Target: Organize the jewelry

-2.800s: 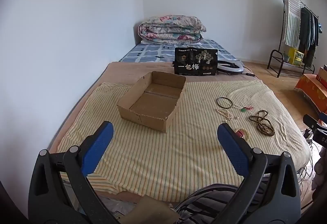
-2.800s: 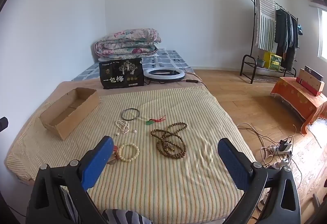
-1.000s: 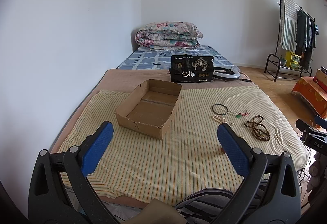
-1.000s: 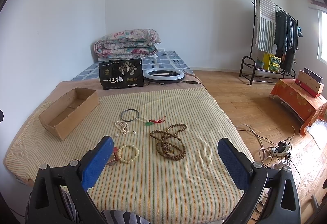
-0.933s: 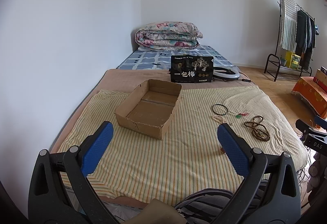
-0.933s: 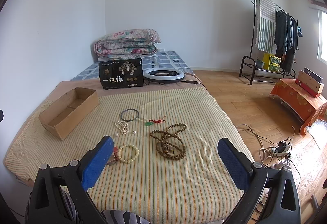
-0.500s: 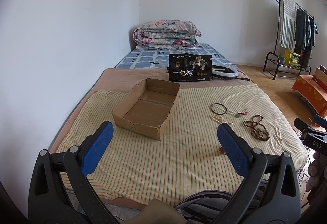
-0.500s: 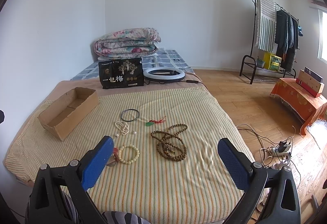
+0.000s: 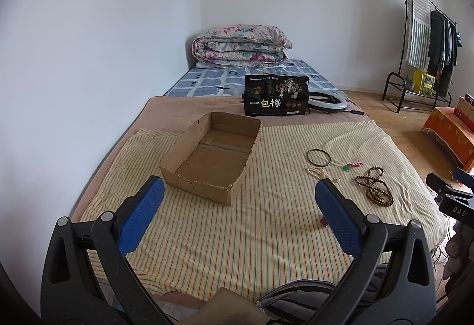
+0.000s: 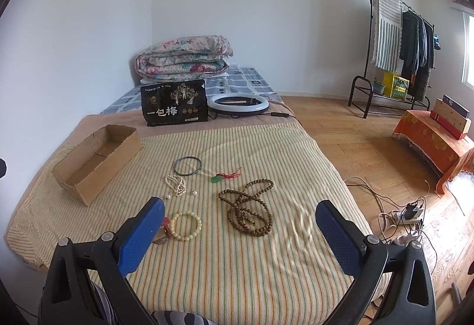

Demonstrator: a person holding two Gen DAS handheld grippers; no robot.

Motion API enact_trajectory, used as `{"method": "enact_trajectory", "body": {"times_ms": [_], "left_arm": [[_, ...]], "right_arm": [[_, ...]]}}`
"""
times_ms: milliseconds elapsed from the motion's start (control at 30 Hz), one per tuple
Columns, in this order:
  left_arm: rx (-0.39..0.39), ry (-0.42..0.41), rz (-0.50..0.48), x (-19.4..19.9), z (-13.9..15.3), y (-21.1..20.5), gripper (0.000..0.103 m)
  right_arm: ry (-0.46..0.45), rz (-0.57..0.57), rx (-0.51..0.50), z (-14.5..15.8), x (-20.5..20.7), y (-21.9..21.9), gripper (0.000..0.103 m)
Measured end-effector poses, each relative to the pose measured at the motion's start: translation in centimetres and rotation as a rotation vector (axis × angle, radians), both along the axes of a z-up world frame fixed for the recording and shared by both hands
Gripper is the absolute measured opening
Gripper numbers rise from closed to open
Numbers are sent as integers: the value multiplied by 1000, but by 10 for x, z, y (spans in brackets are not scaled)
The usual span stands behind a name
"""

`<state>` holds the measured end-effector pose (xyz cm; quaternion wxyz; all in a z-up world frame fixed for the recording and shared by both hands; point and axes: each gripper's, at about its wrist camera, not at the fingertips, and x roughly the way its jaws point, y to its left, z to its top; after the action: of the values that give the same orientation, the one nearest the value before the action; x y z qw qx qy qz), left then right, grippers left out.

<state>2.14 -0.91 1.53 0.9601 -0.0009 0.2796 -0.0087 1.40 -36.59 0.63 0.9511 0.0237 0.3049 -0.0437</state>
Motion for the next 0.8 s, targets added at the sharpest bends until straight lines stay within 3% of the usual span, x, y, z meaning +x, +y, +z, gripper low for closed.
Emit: {"method": "enact_trajectory", "body": {"times_ms": [400,667,800], "left_arm": [[-2,36,-72,16,-11,-14,103],[-25,142,-232,40,-32,-35,102],[-49,207,-333,53,-45,-53,95]], "right_arm": [[33,-1,9,-11,10,-11,103],[93,37,5,-32,32,-21,96],[139,96,9,-47,45,-18,90]]}}
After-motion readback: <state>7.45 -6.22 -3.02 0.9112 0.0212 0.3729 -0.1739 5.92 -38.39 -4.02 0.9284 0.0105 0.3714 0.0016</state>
